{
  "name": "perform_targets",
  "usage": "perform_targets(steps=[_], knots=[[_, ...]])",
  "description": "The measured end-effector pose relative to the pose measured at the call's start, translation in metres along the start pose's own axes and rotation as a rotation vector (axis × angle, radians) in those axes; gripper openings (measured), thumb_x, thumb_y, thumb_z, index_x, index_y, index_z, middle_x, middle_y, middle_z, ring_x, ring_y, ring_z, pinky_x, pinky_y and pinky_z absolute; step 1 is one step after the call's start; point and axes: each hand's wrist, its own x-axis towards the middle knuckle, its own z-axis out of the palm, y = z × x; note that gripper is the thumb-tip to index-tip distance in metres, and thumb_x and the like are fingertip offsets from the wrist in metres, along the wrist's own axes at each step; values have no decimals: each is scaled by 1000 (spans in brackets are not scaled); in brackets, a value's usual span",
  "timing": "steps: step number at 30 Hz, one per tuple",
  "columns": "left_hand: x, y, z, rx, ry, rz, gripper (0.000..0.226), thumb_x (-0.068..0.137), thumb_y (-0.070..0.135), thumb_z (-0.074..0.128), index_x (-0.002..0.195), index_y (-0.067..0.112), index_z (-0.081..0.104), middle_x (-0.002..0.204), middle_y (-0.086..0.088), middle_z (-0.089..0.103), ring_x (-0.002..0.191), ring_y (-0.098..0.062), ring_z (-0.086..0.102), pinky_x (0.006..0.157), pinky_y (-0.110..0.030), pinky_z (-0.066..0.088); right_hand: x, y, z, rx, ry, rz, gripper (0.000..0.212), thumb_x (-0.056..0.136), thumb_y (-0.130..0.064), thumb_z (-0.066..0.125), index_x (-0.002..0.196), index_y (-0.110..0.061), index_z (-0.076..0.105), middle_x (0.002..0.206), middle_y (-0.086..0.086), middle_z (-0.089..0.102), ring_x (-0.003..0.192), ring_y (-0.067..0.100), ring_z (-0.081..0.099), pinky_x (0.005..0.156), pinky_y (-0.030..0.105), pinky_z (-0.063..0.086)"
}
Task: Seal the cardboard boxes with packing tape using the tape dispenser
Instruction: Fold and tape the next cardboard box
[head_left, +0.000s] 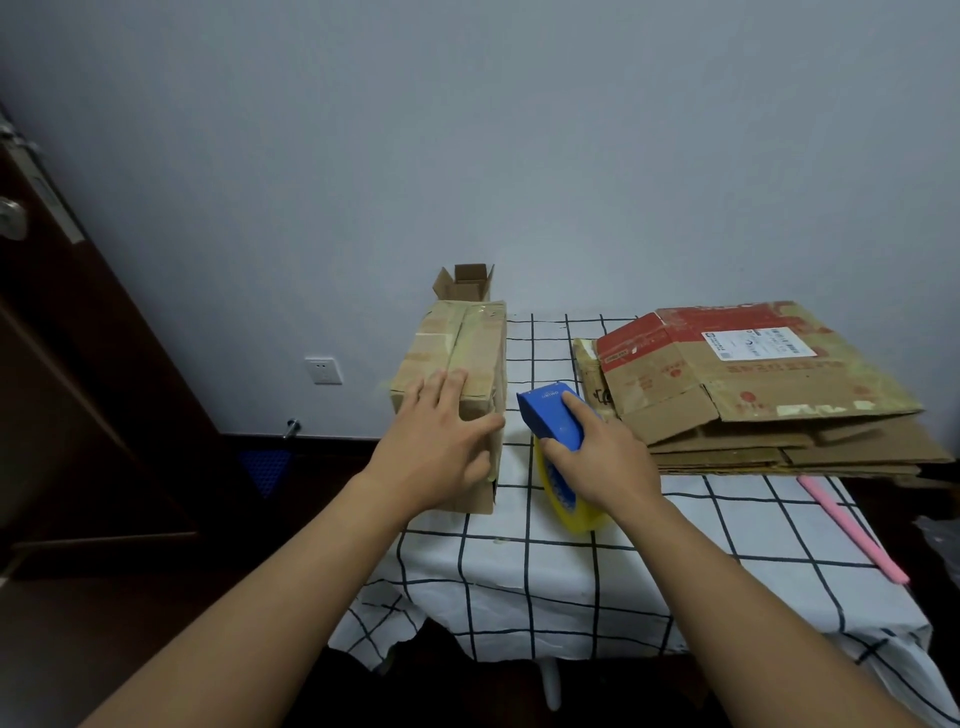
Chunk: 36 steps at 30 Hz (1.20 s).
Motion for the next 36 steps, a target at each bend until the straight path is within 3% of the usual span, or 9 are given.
perform_targets(steps=[3, 7, 10, 12, 14, 16, 20, 26, 36], knots=[[0, 4, 0, 17, 1, -23, 61, 92, 55, 42, 148, 44, 23, 157, -22, 14, 145, -41, 14, 119, -54, 10, 0, 0, 1, -3, 4, 0, 70, 89, -62, 48, 152, -47, 21, 118, 7, 54, 100, 28, 56, 71, 36, 45], [4, 10, -2, 12, 16, -63, 56, 89, 57, 40, 141, 35, 37, 151, -21, 25, 141, -40, 23, 117, -53, 17, -1, 0, 1, -5, 4, 1, 70, 89, -62, 48, 152, -47, 21, 119, 7, 54, 102, 28, 56, 74, 37, 48], [4, 8, -1, -44, 38, -66, 66, 89, 57, 42, 148, 36, 23, 148, -19, 30, 138, -38, 28, 117, -53, 19, -1, 0, 1, 1, 6, -3, 70, 89, -61, 49, 152, -47, 22, 121, 7, 54, 103, 27, 56, 75, 37, 49], [4, 6, 1, -140, 110, -86, 71, 87, 57, 45, 148, 26, 23, 143, -13, 42, 132, -31, 39, 114, -49, 27, -1, 0, 0, -1, 7, -4, 70, 89, -60, 49, 152, -47, 21, 123, 7, 54, 103, 27, 56, 73, 37, 48], [5, 2, 0, -279, 206, -140, 66, 86, 58, 48, 139, 21, 38, 129, -4, 56, 114, -22, 52, 100, -39, 41, -1, 0, 0, -8, 1, -2, 70, 89, -60, 48, 153, -47, 20, 121, 7, 54, 100, 26, 56, 70, 36, 45], [7, -2, 0, -333, 212, -198, 56, 85, 65, 46, 127, 26, 48, 117, 6, 60, 99, -13, 54, 84, -30, 47, -1, -1, 1, -11, 1, -2, 70, 90, -60, 48, 153, -47, 20, 119, 6, 54, 98, 26, 56, 69, 35, 45], [11, 2, 0, -321, 261, -291, 66, 77, 84, 38, 106, 26, 54, 97, 14, 50, 88, -10, 50, 73, -28, 44, -2, -1, 1, -13, 6, -5, 70, 90, -60, 48, 152, -46, 20, 118, 6, 55, 98, 26, 57, 71, 37, 49], [16, 20, 13, -207, 399, -320, 35, 90, 47, 56, 107, 17, 54, 106, -1, 58, 95, -20, 54, 85, -32, 40, -3, 0, 1, -9, 17, -19, 70, 90, -61, 48, 153, -46, 21, 132, 4, 53, 110, 27, 55, 78, 40, 52], [15, -3, 20, -334, 408, -192, 30, 87, 47, 64, 105, 25, 58, 104, 7, 61, 91, -14, 52, 77, -26, 32, 0, 0, 1, -25, 7, -18, 70, 90, -60, 48, 153, -45, 21, 132, 6, 52, 109, 27, 55, 77, 39, 50]])
